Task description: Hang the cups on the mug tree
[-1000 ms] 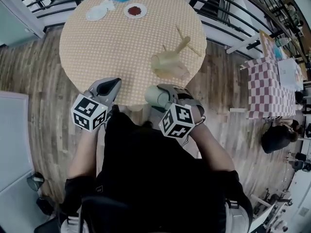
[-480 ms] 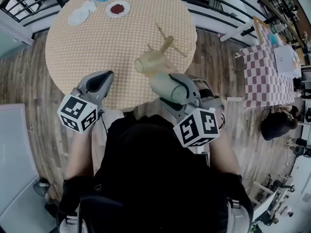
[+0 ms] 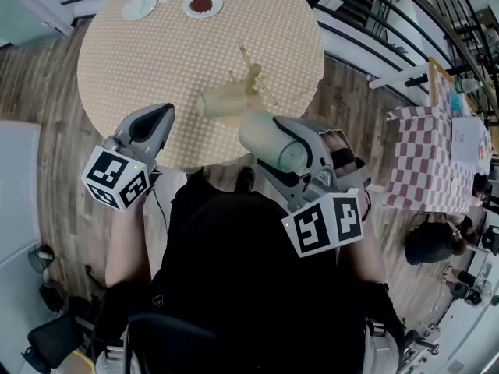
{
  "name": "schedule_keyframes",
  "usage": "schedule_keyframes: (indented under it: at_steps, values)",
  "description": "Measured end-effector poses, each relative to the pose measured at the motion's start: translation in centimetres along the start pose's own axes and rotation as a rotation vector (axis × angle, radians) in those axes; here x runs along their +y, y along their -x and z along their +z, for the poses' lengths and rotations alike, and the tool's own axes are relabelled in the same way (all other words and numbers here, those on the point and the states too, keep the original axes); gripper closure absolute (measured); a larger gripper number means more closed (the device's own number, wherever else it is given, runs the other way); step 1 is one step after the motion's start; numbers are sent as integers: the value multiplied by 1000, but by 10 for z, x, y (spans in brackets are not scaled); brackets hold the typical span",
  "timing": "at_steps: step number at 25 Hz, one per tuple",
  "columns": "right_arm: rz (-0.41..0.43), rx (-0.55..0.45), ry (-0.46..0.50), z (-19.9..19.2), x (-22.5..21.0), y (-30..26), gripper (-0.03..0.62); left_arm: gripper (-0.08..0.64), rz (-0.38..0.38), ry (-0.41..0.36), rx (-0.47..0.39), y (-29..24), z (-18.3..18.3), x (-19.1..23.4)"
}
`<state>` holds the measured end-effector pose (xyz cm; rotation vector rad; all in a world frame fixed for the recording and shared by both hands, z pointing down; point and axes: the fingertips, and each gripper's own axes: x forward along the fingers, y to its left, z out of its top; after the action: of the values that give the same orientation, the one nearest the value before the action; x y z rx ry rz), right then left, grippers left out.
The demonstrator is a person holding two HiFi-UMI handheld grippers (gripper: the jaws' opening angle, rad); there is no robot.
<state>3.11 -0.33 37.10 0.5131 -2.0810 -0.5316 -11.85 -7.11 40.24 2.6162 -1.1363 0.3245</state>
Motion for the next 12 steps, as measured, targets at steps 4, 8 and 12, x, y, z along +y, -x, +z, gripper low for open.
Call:
schedule_keyframes:
  at_steps: [4, 8, 12]
  values:
    - [-1, -55, 9, -21, -11, 21, 245, 554, 61, 31, -28, -6, 2, -24]
    - [-35, -77, 3, -27, -24, 27, 245, 554, 83, 19, -26, -5, 5, -35]
    - [-63, -71, -8, -30, -34, 25, 245, 554, 108, 11, -24, 1, 10, -31]
